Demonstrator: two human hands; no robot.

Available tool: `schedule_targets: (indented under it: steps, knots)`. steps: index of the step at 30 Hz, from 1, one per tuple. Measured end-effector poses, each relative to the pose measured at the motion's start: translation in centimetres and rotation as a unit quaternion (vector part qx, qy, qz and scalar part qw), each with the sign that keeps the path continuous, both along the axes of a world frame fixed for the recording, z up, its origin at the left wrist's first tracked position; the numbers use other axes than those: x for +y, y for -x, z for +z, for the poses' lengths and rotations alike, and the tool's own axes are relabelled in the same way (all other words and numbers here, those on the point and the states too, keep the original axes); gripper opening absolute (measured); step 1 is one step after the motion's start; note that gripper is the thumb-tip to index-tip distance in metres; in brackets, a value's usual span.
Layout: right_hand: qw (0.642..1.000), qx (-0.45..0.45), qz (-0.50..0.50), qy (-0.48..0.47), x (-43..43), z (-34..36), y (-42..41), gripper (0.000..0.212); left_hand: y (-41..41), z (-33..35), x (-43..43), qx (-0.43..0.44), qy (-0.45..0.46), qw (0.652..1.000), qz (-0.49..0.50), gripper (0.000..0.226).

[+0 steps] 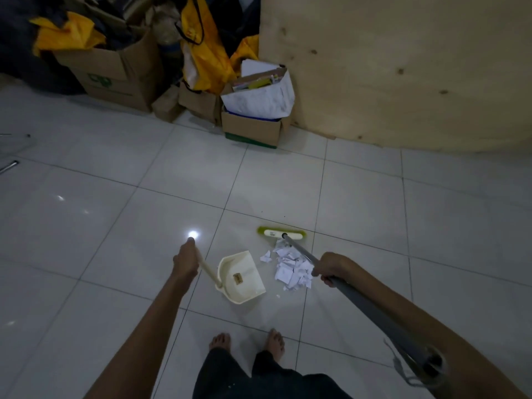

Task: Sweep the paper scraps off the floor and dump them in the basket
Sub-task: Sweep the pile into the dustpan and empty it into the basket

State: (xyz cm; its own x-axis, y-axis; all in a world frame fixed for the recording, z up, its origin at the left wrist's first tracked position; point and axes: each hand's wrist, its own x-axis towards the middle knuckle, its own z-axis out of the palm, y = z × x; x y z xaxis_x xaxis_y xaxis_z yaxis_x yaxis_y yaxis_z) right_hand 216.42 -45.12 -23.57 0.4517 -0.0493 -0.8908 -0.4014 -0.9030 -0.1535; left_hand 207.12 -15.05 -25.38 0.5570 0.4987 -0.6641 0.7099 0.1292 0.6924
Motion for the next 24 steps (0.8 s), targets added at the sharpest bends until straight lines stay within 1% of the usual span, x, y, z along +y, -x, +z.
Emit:
schedule_targets:
  steps: [2,4,6,8,9,10,11,13,14,16,18,19,21,22,23,24]
  knots:
    - [0.996,-0.010,0.082,0.022,-0.2,0.4,0.4,0.031,0.6,-0.3,-0.4,-0.047,-0.059,0.997,-0.033,0.027]
    - [0.989,-0.015,0.134,0.051,-0.3,0.3,0.5,0.031,1.1,-0.5,-0.3,-0.093,-0.075,0.992,-0.042,0.030]
    - [0.990,-0.003,0.124,0.060,-0.3,-0.3,0.6,0.025,1.7,-1.0,0.1,-0.126,-0.109,0.984,-0.057,0.035]
    - [0.991,-0.001,0.114,0.065,-0.3,-0.4,0.9,0.018,2.0,-1.5,0.4,-0.164,-0.123,0.977,-0.065,0.034]
    - [0.990,-0.023,0.125,0.057,-0.2,-0.3,1.0,0.014,2.1,-1.7,0.5,-0.179,-0.123,0.974,-0.062,0.033]
    - [0.987,-0.045,0.144,0.047,-0.2,0.0,1.0,0.015,2.0,-1.9,0.6,-0.197,-0.121,0.971,-0.057,0.034]
    - [0.986,-0.060,0.151,0.038,0.0,0.1,0.8,0.021,1.8,-1.8,0.5,-0.213,-0.115,0.969,-0.055,0.036]
    - [0.986,-0.054,0.153,0.048,0.9,0.5,0.4,0.026,1.3,-1.9,0.7,-0.241,-0.103,0.963,-0.055,0.035]
    - [0.985,-0.034,0.155,0.067,1.4,0.6,0.5,0.022,1.2,-2.3,0.9,-0.247,-0.095,0.962,-0.059,0.035]
    - [0.967,0.003,0.224,0.118,2.0,1.0,0.3,0.004,1.0,-2.4,1.1,-0.254,-0.086,0.961,-0.071,0.036]
    - [0.940,0.000,0.300,0.161,2.3,1.4,0.3,0.023,0.9,-2.7,1.4,-0.262,-0.079,0.959,-0.076,0.039]
    - [0.931,-0.005,0.326,0.166,2.3,1.7,0.3,0.025,0.9,-2.7,1.6,-0.263,-0.075,0.959,-0.079,0.040]
    - [0.918,-0.006,0.348,0.188,2.3,2.4,0.6,0.011,0.8,-3.2,2.0,-0.266,-0.068,0.958,-0.087,0.041]
    - [0.920,-0.012,0.341,0.195,2.2,2.2,0.7,0.017,0.7,-3.3,2.2,-0.269,-0.063,0.957,-0.092,0.041]
    - [0.916,-0.004,0.346,0.202,2.3,2.3,0.8,0.022,0.5,-3.3,2.3,-0.267,-0.059,0.957,-0.099,0.041]
    - [0.921,0.009,0.334,0.200,2.4,2.5,1.1,0.024,0.4,-3.4,2.4,-0.268,-0.057,0.956,-0.106,0.041]
